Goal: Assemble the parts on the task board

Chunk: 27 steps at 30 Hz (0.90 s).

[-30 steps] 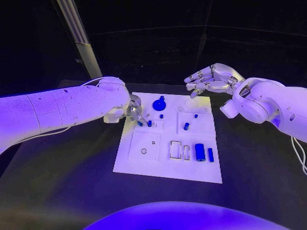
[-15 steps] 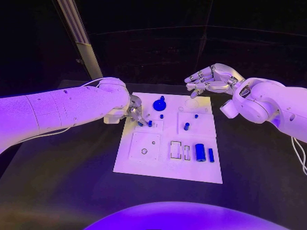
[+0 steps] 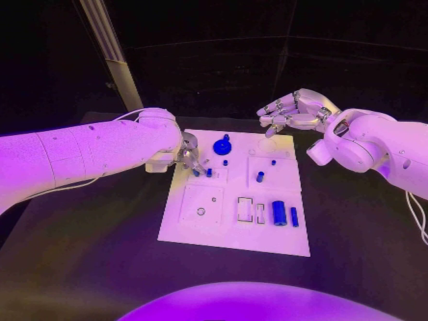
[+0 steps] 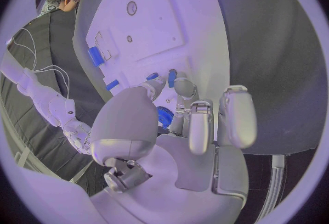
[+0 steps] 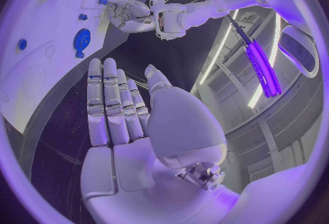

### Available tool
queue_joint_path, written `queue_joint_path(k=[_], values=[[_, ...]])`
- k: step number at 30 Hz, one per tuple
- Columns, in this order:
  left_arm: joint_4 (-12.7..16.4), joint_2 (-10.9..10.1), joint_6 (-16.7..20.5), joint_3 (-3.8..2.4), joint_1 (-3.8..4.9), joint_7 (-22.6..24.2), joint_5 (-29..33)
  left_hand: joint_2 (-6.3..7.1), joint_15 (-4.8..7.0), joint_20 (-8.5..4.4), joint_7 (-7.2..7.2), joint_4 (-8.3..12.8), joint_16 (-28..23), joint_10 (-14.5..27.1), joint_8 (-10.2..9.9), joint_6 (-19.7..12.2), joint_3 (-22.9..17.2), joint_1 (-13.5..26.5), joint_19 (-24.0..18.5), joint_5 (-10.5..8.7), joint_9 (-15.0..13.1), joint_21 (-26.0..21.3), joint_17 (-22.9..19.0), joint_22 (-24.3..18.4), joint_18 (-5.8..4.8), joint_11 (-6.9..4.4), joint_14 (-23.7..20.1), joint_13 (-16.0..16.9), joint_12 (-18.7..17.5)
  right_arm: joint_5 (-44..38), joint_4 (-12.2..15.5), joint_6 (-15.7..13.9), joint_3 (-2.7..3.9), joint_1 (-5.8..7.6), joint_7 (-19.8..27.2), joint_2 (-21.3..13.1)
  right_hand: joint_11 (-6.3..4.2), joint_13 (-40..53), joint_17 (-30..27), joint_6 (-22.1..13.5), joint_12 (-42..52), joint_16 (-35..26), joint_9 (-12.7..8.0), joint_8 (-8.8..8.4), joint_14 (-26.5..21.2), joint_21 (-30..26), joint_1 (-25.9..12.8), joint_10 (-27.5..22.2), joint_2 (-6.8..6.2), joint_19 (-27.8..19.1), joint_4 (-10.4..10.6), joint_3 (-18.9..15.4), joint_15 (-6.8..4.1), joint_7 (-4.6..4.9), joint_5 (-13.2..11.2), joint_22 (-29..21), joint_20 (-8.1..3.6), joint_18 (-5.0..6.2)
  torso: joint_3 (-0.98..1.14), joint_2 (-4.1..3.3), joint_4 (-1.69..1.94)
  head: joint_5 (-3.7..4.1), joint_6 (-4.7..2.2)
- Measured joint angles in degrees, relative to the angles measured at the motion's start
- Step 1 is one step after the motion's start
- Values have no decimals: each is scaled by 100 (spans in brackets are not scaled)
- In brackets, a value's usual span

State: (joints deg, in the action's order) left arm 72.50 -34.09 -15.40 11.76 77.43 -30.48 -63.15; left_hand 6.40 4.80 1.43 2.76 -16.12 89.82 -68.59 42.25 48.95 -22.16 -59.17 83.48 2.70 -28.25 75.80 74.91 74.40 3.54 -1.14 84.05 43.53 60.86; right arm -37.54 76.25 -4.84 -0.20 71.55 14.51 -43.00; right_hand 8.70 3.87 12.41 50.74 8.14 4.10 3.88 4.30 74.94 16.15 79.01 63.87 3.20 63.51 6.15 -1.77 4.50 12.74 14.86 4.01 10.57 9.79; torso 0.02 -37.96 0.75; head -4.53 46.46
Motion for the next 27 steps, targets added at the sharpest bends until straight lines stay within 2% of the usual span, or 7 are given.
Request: queue_joint_path(k=[25,27], values=[[-9,21,-140,0,13,-54,-1,0,0,0,16,-16,0,0,0,16,-16,0,0,0,5,-4,0,6,0,0,0,-1,0,1,-13,17,-1,-1,-6,10,0,0,1,0,0,0,0,0,0,0,0,0,0,0,0,0,0,0,0,0,0,0,0,-2,1,15,30],[-9,20,-146,0,13,-58,-1,-30,0,0,0,-27,0,1,0,41,-26,30,0,0,9,-4,0,6,0,1,0,-1,-1,0,-14,18,-1,-1,-6,12,0,0,1,0,0,0,0,0,0,0,0,0,0,0,0,0,0,0,0,0,0,0,0,-2,2,15,30]])
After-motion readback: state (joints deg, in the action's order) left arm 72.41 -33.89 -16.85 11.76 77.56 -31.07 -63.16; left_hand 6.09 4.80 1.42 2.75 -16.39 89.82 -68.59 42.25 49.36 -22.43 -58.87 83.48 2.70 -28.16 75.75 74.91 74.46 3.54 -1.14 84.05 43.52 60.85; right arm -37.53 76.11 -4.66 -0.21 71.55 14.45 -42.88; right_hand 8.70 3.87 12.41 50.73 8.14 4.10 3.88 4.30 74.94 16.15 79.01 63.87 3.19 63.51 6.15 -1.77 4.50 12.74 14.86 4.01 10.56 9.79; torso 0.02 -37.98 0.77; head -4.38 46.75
